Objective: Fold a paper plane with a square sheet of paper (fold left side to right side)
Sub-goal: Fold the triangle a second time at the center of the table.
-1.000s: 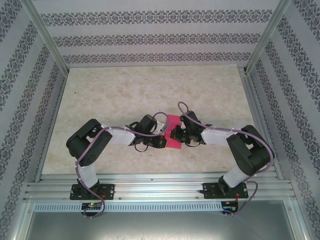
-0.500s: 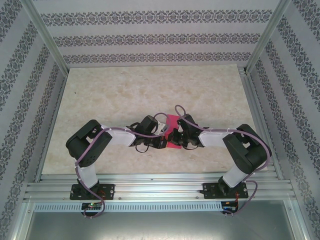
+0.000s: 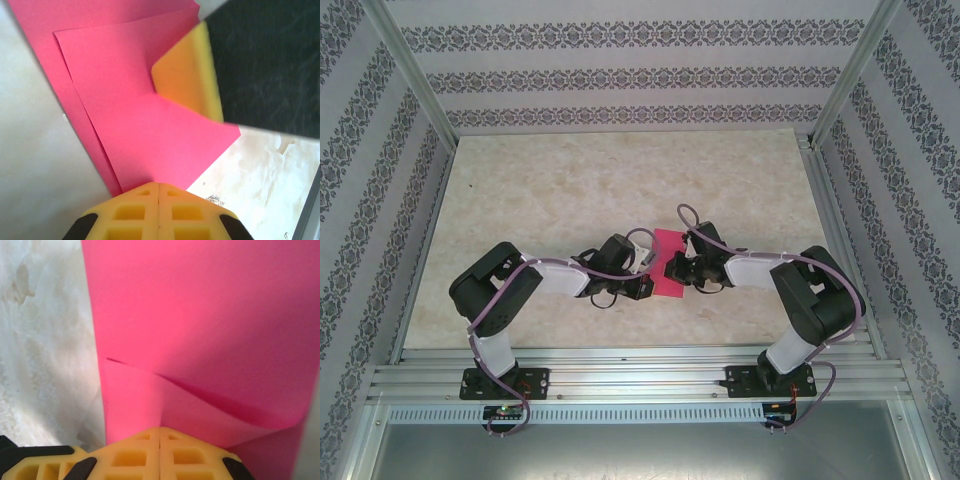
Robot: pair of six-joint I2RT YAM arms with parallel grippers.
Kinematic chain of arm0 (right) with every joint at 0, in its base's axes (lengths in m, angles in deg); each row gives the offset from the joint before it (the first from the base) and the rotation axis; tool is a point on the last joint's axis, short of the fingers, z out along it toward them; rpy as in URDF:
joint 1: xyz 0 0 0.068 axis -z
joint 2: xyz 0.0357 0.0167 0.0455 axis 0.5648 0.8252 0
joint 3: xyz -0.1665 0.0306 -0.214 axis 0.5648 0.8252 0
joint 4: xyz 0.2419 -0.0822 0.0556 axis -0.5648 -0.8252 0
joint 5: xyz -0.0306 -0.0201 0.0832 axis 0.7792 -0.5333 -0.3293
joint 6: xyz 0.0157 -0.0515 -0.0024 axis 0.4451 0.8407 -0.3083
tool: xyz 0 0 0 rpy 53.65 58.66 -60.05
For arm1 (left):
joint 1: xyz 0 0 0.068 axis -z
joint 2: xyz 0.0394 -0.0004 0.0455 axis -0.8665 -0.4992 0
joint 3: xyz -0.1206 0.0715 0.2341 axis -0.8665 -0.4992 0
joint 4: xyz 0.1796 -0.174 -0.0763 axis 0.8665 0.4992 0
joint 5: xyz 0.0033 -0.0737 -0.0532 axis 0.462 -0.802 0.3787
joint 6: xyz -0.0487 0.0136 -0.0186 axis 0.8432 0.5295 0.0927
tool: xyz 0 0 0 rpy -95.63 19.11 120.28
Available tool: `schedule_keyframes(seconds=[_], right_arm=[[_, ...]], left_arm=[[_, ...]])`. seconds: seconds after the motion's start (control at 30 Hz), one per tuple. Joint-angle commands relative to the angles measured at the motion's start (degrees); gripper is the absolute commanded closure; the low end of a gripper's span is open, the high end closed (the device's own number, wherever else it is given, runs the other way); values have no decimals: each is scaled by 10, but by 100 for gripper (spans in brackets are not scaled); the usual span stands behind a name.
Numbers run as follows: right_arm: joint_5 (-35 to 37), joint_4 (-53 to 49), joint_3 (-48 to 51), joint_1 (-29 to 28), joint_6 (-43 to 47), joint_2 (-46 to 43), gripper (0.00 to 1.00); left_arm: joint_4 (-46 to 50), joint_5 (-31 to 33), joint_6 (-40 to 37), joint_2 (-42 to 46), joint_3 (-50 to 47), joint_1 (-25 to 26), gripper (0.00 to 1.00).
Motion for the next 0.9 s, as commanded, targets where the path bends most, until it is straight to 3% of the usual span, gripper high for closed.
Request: schedule_keyframes(seconds=[0.0,0.23,0.37,0.6,0.73,0.87], right_arm=[[80,-54,-9,38,55,6,94],[77,-69,-24,99,93,15,94],[64,-86,-34,99,84,-37,93],[53,-92,-15,28,25,-116,92],[51,-35,6,-36,-32,-95,92],[53,-6,2,-65,-49,-48,92]], left_arm=[[103,36,6,-13,-46,5,99],[93,34,8,-5,-52,6,99],[90,31,8,-2,-50,6,99],[84,32,12,1,-40,8,99],[87,32,12,0,-35,9,99],[89,32,10,-2,-31,9,99]])
